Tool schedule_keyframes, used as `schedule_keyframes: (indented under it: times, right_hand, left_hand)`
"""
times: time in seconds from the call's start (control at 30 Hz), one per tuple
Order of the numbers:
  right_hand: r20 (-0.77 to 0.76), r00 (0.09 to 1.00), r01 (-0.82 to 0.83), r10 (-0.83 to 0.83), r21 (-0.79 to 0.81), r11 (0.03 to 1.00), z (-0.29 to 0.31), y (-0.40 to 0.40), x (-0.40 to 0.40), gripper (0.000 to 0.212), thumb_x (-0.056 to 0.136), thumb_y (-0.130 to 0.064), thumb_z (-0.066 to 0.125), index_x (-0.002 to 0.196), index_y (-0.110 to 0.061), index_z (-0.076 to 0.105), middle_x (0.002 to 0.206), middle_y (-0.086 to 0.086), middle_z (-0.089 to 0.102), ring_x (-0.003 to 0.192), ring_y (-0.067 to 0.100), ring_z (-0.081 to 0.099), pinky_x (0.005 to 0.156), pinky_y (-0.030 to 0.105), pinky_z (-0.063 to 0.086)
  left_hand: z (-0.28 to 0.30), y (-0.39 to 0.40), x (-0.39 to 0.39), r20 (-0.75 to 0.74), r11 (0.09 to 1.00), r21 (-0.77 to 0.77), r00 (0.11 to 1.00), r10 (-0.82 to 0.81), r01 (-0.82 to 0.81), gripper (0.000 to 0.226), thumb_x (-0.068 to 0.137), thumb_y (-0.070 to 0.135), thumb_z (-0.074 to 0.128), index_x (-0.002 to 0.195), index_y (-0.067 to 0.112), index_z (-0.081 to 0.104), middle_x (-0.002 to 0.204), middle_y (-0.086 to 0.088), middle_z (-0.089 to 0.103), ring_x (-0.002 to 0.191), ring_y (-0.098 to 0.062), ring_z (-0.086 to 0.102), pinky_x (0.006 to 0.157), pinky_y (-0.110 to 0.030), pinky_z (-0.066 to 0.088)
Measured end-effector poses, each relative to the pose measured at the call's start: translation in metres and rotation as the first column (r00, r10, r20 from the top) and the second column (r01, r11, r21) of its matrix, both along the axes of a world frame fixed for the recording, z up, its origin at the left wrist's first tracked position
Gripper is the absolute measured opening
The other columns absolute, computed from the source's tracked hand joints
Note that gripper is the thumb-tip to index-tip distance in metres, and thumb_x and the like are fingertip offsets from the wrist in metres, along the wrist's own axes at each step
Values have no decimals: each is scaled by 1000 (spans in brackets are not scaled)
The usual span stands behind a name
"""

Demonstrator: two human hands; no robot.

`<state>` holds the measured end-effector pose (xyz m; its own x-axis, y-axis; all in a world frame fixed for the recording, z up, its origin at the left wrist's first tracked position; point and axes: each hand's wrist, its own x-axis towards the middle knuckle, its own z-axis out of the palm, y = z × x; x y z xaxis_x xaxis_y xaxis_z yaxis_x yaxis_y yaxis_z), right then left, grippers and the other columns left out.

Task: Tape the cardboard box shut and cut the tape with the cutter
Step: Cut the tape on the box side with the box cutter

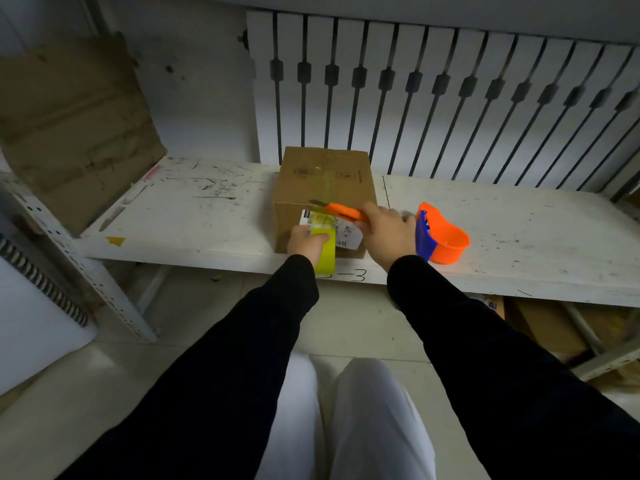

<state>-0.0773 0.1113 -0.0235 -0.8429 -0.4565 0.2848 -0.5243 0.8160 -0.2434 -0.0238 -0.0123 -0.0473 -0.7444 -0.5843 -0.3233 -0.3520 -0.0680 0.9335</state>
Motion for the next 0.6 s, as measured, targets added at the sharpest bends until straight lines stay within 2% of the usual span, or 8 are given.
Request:
schedule_keyframes:
  times: [0.1, 0.27, 0.37, 0.43, 0.5, 0.6]
  right_hand:
    - [-82, 997, 12, -7, 60, 998, -1, 2, -5, 29, 94, -40, 44, 115, -24, 56, 107, 6, 65, 104, 30, 55, 93, 43, 31]
    - [-108, 994, 44, -33, 100, 994, -4, 0, -10, 28, 94, -38, 45, 113, -22, 58, 106, 6, 65, 103, 30, 55, 92, 43, 30]
    - [-50, 998, 40, -40, 0, 999, -5, -4, -12, 31, 95, -40, 41, 116, -22, 56, 125, 5, 57, 109, 30, 54, 95, 44, 30]
    - [7, 1000, 1, -1, -74, 997, -4, -9, -13, 31, 97, -40, 39, 118, -22, 52, 141, 3, 48, 114, 30, 53, 97, 45, 30]
    - [108, 993, -30, 42, -107, 994, 0, -15, -13, 31, 97, -39, 37, 120, -21, 49, 133, 6, 54, 111, 31, 54, 98, 45, 29]
    - [229, 972, -34, 62, -124, 992, -1, -24, -13, 30, 98, -39, 35, 116, -20, 49, 106, 10, 65, 102, 32, 57, 98, 46, 30]
  left_hand:
    - [-2, -1, -1, -43, 997, 72, 999, -8, 11, 48, 90, 12, 54, 136, 7, 40, 141, -14, 44, 128, -30, 43, 103, -34, 35]
    - [1, -1, -6, -18, 997, 74, 1000, -25, 27, 39, 90, 18, 50, 128, 10, 47, 131, -13, 53, 119, -32, 52, 100, -37, 41]
    - [-6, -1, -10, 35, 999, 14, 999, -34, 33, 32, 90, 34, 49, 117, 16, 52, 125, -11, 61, 110, -34, 60, 100, -40, 46]
    - [-6, 1, -9, 65, 998, -51, 998, -25, 28, 34, 92, 37, 48, 118, 16, 52, 122, -10, 61, 110, -34, 59, 96, -39, 45]
    - [-6, 1, -11, 68, 995, -96, 998, -7, 14, 34, 94, 35, 47, 120, 14, 52, 124, -11, 60, 113, -33, 56, 95, -37, 43]
    - [-5, -1, -13, 51, 995, -97, 999, -10, 15, 33, 94, 33, 47, 120, 13, 54, 125, -11, 59, 114, -31, 54, 94, -34, 42]
